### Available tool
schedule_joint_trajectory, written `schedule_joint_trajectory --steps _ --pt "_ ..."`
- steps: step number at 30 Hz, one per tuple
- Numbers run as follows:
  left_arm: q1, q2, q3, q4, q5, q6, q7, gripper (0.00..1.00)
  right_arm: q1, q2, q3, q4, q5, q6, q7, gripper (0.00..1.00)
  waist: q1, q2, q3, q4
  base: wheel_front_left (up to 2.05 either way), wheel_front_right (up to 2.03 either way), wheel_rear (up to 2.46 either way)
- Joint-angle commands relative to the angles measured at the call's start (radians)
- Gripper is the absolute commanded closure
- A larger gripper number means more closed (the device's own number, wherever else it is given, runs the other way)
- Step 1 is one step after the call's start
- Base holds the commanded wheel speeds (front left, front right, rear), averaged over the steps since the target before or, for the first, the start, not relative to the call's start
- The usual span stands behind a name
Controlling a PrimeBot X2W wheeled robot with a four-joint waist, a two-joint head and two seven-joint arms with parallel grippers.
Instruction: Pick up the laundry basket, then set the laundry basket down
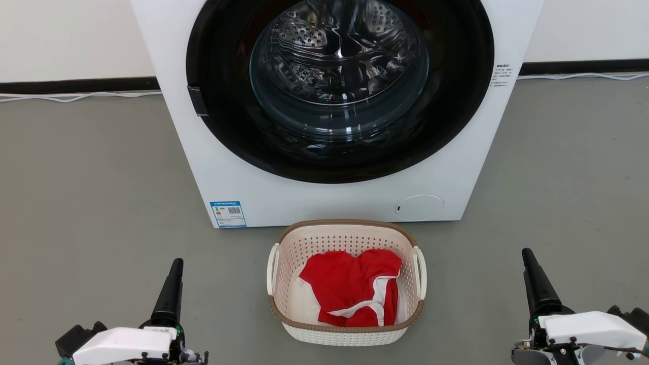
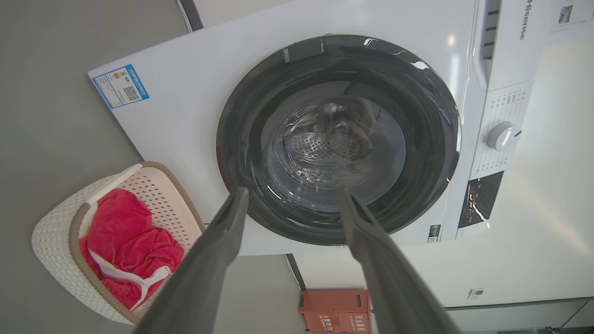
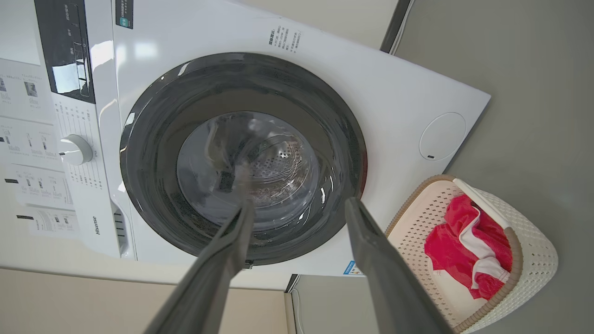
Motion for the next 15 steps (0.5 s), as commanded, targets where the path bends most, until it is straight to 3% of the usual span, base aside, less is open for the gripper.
schedule_joint_trajectory --steps 1,15 --pt "-0.021 0.008 0.007 -0.034 0.039 -0.002 -0.012 0.00 -0.036 -0.016 0.009 -0.033 -0.045 0.003 -0.015 0.00 -0.0002 -0.0001 0.000 0.000 0.00 0.00 0.00" --pt "-0.013 0.010 0.008 -0.042 0.272 0.001 -0.050 0.00 -0.039 -0.022 0.023 -0.031 -0.291 0.003 -0.053 0.00 -0.0002 -0.0001 0.003 -0.001 0.00 0.00 0.00"
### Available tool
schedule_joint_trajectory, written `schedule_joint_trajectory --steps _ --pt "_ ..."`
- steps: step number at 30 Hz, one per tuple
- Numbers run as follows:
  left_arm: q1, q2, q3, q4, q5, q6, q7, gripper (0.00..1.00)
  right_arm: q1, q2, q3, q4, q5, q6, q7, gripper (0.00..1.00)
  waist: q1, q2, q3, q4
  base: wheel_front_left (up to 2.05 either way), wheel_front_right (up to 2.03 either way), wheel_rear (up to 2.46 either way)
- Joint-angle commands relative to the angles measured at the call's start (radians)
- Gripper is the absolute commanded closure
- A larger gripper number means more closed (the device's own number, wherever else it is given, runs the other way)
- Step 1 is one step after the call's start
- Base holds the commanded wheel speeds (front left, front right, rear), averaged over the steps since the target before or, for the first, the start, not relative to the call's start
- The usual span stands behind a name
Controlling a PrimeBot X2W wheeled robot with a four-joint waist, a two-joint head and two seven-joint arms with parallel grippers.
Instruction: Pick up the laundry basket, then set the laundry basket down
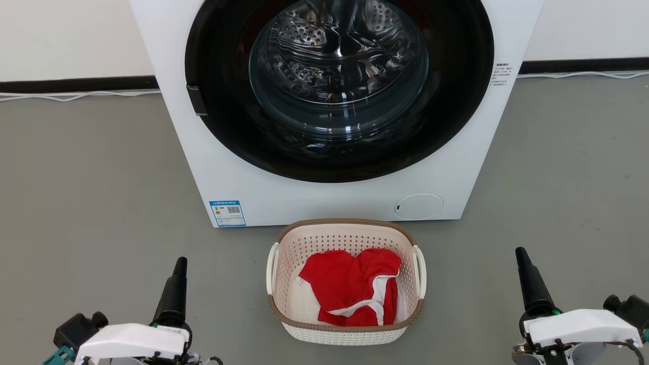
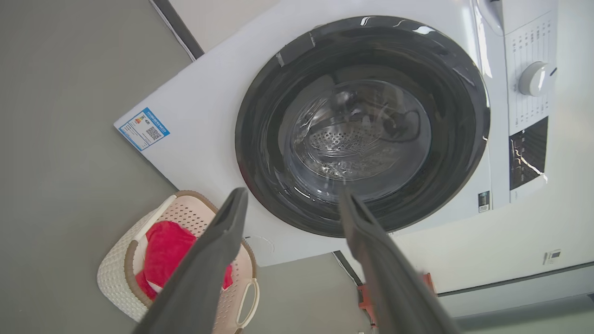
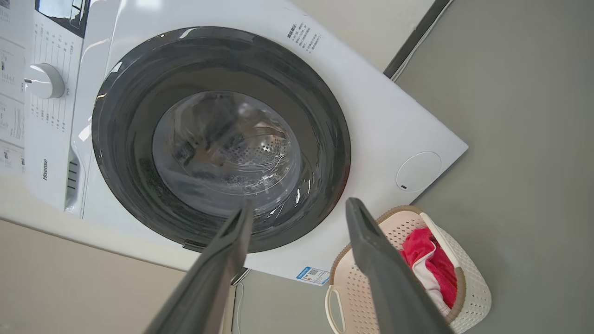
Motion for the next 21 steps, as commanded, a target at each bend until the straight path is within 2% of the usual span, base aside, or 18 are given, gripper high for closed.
schedule_joint_trajectory --steps 1,21 --pt "-0.013 0.009 0.008 -0.032 0.047 0.001 -0.011 0.00 -0.040 -0.017 0.011 -0.027 -0.047 0.003 -0.017 0.00 -0.0001 -0.0001 0.000 -0.001 0.00 0.00 0.00" --pt "0.006 0.012 0.001 -0.060 0.367 0.013 -0.073 0.00 -0.049 -0.024 0.031 -0.011 -0.345 0.005 -0.079 0.00 -0.0001 -0.0001 0.001 -0.004 0.00 0.00 0.00"
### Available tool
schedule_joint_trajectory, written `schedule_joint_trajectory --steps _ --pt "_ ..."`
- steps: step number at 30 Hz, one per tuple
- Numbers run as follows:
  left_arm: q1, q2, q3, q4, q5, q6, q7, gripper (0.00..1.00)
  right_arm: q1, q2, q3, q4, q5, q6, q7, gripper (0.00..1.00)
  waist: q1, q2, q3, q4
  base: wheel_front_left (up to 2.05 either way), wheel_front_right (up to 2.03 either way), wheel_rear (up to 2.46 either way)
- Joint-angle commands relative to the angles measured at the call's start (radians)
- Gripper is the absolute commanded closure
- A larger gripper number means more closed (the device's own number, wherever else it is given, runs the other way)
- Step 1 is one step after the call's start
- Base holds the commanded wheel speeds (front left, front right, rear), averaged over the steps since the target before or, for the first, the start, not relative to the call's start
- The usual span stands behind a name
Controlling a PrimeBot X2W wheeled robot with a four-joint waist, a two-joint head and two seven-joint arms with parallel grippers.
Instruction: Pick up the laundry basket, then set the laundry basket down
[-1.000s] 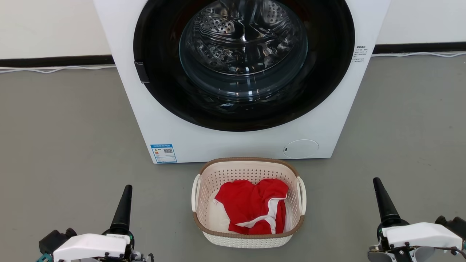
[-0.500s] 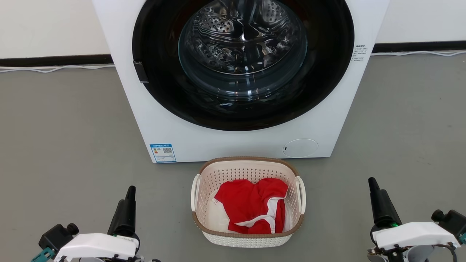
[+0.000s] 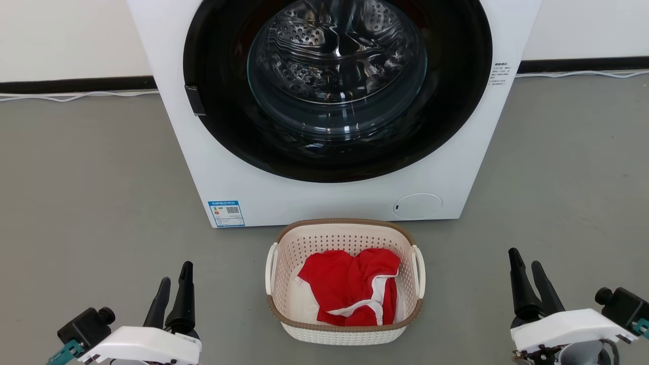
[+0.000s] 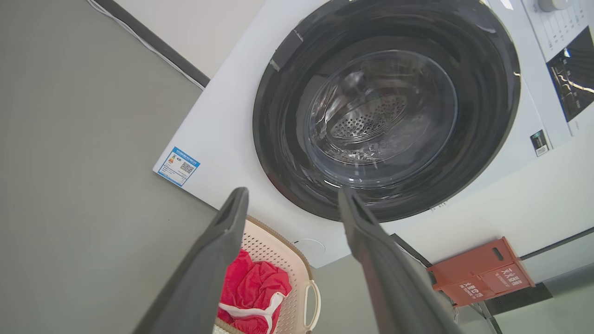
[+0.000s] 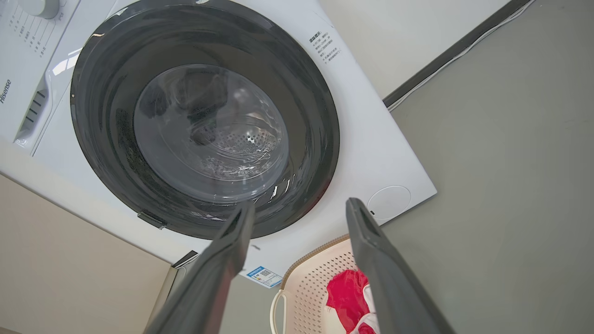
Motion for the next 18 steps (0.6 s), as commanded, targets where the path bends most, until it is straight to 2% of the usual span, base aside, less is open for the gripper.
schedule_joint_trajectory --steps 1,18 --pt "-0.015 0.010 0.011 -0.034 0.045 0.005 -0.016 0.00 -0.048 -0.016 0.016 -0.021 -0.045 0.004 -0.019 0.00 -0.0001 0.0000 -0.001 -0.001 0.00 0.00 0.00" --pt "-0.005 0.016 0.008 -0.061 0.270 0.005 -0.063 0.00 -0.056 -0.024 0.024 0.002 -0.249 0.005 -0.066 0.00 -0.0001 0.0000 -0.002 -0.005 0.00 0.00 0.00"
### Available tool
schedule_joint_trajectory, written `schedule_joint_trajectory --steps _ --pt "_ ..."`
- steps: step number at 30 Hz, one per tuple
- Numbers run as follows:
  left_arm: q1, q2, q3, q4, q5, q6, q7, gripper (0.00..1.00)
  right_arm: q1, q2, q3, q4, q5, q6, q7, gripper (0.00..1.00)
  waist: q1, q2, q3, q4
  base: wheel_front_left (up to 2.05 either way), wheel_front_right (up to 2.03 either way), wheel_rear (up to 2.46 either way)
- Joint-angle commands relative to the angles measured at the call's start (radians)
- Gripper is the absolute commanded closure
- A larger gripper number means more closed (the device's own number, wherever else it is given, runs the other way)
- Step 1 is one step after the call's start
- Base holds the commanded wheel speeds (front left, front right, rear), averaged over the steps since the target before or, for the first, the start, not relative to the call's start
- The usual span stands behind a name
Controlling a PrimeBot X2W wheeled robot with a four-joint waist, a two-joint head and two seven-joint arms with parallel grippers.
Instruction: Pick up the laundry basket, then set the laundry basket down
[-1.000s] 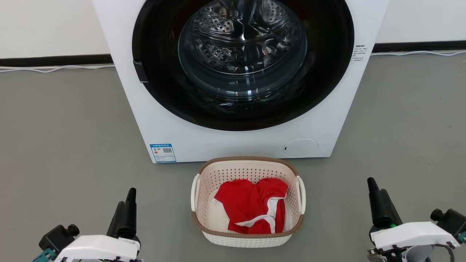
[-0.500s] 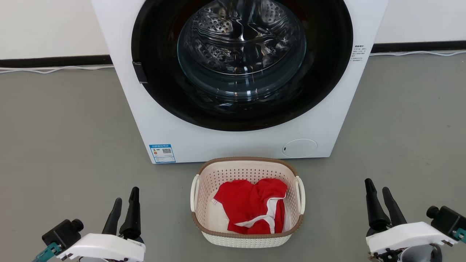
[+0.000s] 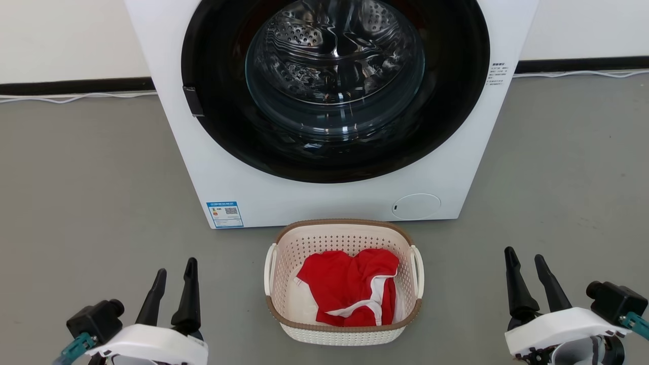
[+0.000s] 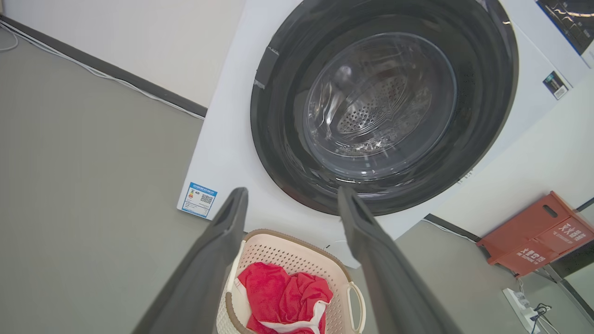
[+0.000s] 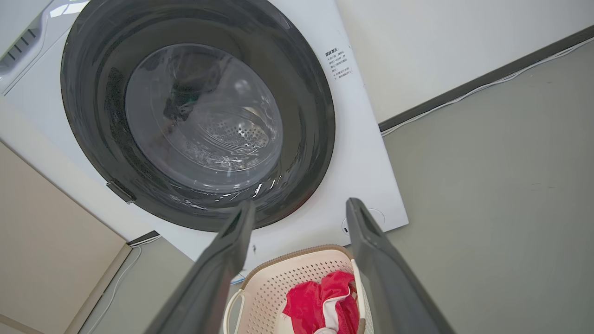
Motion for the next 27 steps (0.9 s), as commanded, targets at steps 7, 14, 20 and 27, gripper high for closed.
schedule_joint_trajectory --steps 7,14,20,27 --pt "-0.005 0.018 0.013 -0.031 0.108 0.003 -0.029 0.00 -0.046 -0.020 0.021 -0.008 -0.107 0.005 -0.036 0.00 0.0000 0.0000 0.001 -0.002 0.00 0.00 0.00" --pt "-0.001 0.020 0.016 -0.034 0.195 0.003 -0.049 0.00 -0.050 -0.023 0.025 0.002 -0.201 0.006 -0.056 0.00 0.0000 0.0000 0.001 -0.007 0.00 0.00 0.00" --pt "0.011 0.021 0.018 -0.036 0.271 0.003 -0.067 0.00 -0.050 -0.027 0.027 0.016 -0.287 0.006 -0.074 0.00 0.0000 0.0000 -0.005 -0.014 0.00 0.00 0.00" --pt "0.020 0.020 0.019 -0.040 0.357 0.005 -0.087 0.00 -0.054 -0.029 0.020 0.032 -0.383 0.007 -0.095 0.00 0.0000 0.0000 -0.005 -0.021 0.00 0.00 0.00"
